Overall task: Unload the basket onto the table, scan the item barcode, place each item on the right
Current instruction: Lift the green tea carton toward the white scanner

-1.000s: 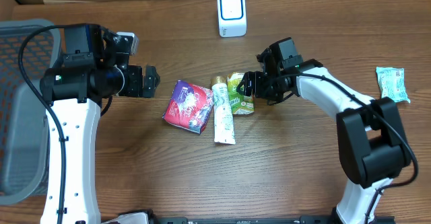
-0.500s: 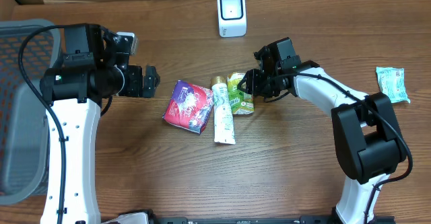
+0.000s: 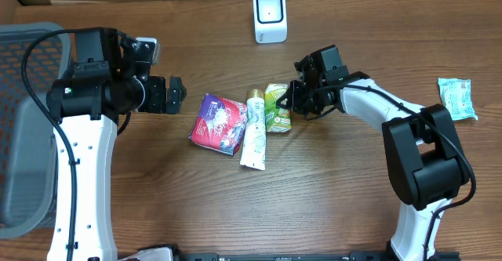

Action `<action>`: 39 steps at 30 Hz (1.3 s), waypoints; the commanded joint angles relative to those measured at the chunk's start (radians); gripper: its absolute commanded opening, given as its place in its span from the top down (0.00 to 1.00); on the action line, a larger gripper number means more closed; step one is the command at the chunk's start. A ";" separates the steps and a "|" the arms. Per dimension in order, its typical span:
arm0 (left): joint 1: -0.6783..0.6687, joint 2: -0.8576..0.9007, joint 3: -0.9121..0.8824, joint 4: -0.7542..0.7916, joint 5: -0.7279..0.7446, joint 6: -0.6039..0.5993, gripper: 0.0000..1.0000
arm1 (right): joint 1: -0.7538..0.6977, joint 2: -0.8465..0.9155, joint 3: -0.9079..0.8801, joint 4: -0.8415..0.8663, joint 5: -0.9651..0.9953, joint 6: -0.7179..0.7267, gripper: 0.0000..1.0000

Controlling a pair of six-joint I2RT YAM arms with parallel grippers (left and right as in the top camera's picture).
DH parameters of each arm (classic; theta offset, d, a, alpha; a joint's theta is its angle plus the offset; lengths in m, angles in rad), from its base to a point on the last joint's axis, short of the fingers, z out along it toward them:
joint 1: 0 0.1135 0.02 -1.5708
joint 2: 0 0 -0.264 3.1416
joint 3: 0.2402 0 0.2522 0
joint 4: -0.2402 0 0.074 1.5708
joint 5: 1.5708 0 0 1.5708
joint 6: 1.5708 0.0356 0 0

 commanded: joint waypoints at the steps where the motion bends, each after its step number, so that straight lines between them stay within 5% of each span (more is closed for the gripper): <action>1: -0.006 0.000 0.000 0.004 0.011 0.018 0.00 | -0.016 0.011 -0.002 0.002 -0.024 -0.005 0.96; 8: -0.006 0.000 0.000 0.004 0.011 0.018 0.00 | -0.092 -0.063 0.036 0.014 -0.416 -0.240 0.96; 21: -0.006 0.000 0.000 0.004 0.011 0.018 0.01 | -0.159 -0.147 0.037 0.105 -0.723 -0.269 0.96; 29: -0.006 0.000 0.000 0.004 0.011 0.018 0.00 | -0.162 -0.215 0.037 0.537 -0.838 0.225 0.96; 39: -0.006 0.000 0.000 0.004 0.011 0.018 0.00 | -0.205 -0.294 0.037 1.489 -0.739 1.163 0.96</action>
